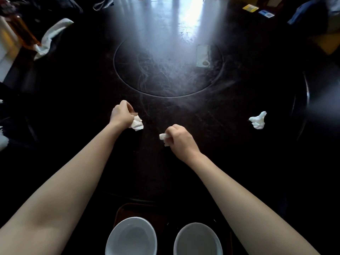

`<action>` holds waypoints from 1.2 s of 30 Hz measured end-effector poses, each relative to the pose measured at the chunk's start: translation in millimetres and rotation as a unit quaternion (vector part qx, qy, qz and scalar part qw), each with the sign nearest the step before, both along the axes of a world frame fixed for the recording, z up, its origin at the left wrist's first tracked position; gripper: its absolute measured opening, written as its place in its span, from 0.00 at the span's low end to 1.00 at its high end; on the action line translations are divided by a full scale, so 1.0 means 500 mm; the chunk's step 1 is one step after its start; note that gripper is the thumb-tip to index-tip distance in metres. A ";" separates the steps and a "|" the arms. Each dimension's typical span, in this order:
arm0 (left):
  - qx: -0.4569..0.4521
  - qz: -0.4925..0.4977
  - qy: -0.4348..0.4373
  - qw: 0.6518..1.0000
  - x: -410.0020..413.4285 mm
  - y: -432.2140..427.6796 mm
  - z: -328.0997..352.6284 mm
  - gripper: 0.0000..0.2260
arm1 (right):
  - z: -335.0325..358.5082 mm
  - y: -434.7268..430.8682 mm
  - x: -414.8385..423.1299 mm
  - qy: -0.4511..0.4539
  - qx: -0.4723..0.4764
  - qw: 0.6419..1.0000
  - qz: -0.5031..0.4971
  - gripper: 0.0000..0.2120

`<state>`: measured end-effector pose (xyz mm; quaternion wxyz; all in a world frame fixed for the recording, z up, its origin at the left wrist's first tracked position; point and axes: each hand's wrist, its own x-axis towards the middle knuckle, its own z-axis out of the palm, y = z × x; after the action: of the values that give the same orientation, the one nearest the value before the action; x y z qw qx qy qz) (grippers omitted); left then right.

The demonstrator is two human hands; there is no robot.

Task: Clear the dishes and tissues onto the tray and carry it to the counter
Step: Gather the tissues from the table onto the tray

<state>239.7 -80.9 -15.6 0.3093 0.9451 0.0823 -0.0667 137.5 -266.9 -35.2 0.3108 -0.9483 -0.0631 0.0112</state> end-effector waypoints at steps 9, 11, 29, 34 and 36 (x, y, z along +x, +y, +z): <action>-0.412 0.012 0.103 0.905 -0.123 -0.144 0.039 0.09 | 0.033 -0.259 -0.065 -0.110 -0.017 0.971 -0.212 0.03; -0.440 -0.001 0.122 0.889 -0.155 -0.177 0.037 0.08 | 0.044 -0.319 -0.065 -0.158 -0.036 0.944 -0.286 0.06; -0.393 0.008 0.146 0.908 -0.278 -0.220 0.030 0.05 | 0.002 -0.437 -0.039 -0.035 -0.071 0.949 -0.305 0.08; -0.399 0.016 0.152 0.904 -0.305 -0.232 0.027 0.05 | 0.008 -0.432 -0.057 -0.036 -0.105 0.949 -0.296 0.07; -0.400 0.016 0.153 0.904 -0.318 -0.241 0.028 0.05 | 0.011 -0.424 -0.073 -0.025 -0.119 0.951 -0.283 0.06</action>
<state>80.8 -201.5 -1.9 0.6457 0.7187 0.1107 -0.2331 101.1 -479.0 -29.9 0.1840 -0.9573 0.2023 -0.0937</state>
